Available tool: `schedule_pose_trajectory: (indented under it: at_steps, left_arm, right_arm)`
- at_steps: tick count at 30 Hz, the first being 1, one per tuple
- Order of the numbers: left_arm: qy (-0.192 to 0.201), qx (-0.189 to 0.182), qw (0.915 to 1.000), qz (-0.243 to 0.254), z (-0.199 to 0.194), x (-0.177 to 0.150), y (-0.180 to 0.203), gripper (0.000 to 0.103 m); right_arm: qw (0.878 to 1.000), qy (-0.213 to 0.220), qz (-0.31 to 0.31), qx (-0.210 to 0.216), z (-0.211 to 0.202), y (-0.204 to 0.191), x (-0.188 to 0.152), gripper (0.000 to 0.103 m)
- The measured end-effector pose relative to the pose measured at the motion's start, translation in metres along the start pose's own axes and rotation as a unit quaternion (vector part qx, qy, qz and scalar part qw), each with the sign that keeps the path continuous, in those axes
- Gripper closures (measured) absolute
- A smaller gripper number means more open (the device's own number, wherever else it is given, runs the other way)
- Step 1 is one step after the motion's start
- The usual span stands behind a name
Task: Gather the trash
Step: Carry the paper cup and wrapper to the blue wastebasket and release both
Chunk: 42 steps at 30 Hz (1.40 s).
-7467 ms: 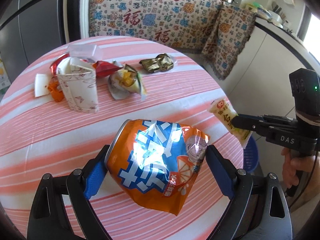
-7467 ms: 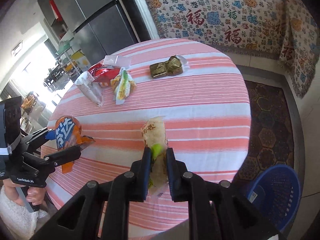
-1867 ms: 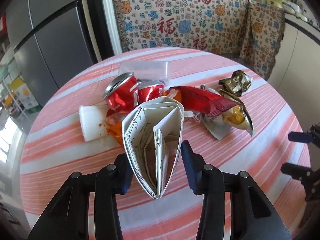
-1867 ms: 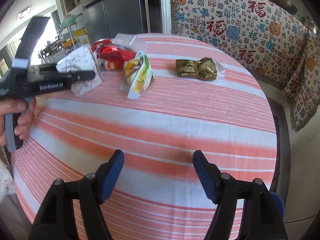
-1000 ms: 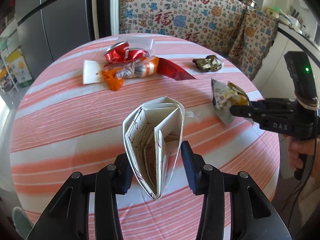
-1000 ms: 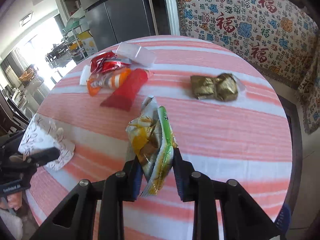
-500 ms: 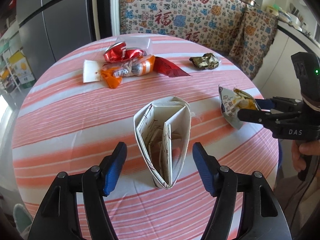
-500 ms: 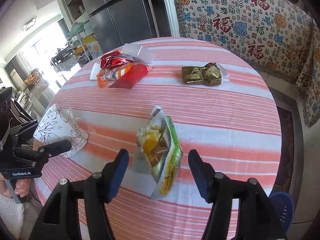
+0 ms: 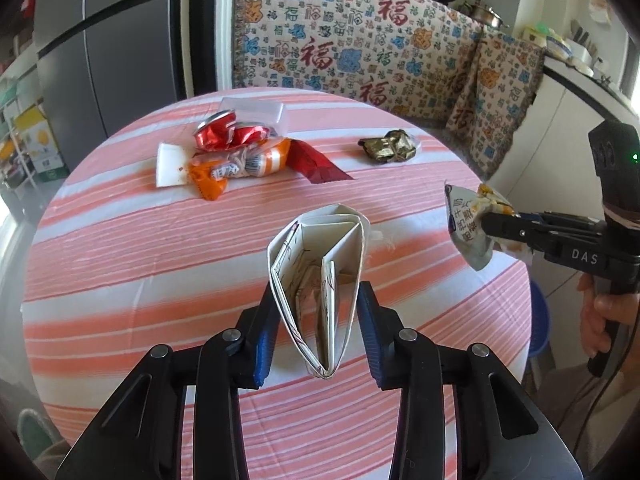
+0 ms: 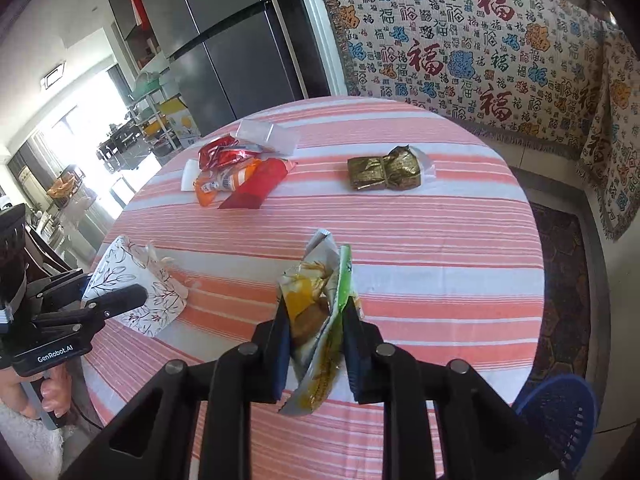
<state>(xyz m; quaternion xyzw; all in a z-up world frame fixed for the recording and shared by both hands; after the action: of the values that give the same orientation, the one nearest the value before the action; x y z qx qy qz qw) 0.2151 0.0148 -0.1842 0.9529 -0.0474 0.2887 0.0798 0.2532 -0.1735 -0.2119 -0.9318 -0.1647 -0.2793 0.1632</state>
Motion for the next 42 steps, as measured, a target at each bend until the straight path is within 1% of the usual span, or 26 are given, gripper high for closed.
schedule_pose_trajectory:
  at_steps: [5,9,14,19,23,27,34,37,42]
  left_arm:
    - [-0.003,-0.016,0.9998,0.007,0.000,0.008,0.021,0.065]
    - [-0.005,-0.029,0.9991,0.029,0.003,0.017,0.049,0.065]
    - [-0.010,-0.056,0.9966,0.060,0.010,0.031,0.095,0.065]
    - [-0.015,-0.091,0.9912,0.095,0.020,0.043,0.156,0.065]
    - [-0.028,-0.117,0.9847,0.126,0.031,0.046,0.207,0.065]
    - [-0.039,-0.141,0.9780,0.149,0.044,0.046,0.257,0.065]
    - [-0.069,-0.177,0.9677,0.167,0.074,0.041,0.333,0.065]
    - [-0.084,-0.182,0.9642,0.173,0.090,0.036,0.358,0.065]
    - [-0.105,-0.185,0.9616,0.173,0.113,0.023,0.384,0.065]
  right_arm:
    - [1.000,0.012,0.023,-0.005,-0.018,0.023,-0.008,0.080]
    - [0.999,0.021,0.047,-0.010,-0.032,0.044,-0.015,0.080]
    - [0.996,0.034,0.075,-0.026,-0.053,0.076,-0.026,0.081]
    - [0.991,0.050,0.118,-0.048,-0.080,0.120,-0.046,0.081]
    - [0.983,0.057,0.151,-0.083,-0.102,0.160,-0.068,0.081]
    - [0.974,0.054,0.186,-0.121,-0.119,0.198,-0.095,0.081]
    - [0.958,0.048,0.235,-0.158,-0.138,0.246,-0.134,0.081]
    - [0.951,0.039,0.255,-0.170,-0.140,0.262,-0.146,0.081]
    - [0.940,0.019,0.286,-0.183,-0.137,0.285,-0.161,0.081]
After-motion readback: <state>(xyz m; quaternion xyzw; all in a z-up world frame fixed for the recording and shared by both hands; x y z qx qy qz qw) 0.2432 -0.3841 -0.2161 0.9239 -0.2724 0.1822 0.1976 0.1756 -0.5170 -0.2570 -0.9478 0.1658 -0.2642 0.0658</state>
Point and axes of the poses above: each gripper's, at about its wrist camera, not at the fingertips, and z roughly the way its jaws point, y to its right, x to its top, the point moved 3 cm from there along z, roughly the way its jaws point, and after that the axes turned 7 degrees about -y, right-handed, at the moved point
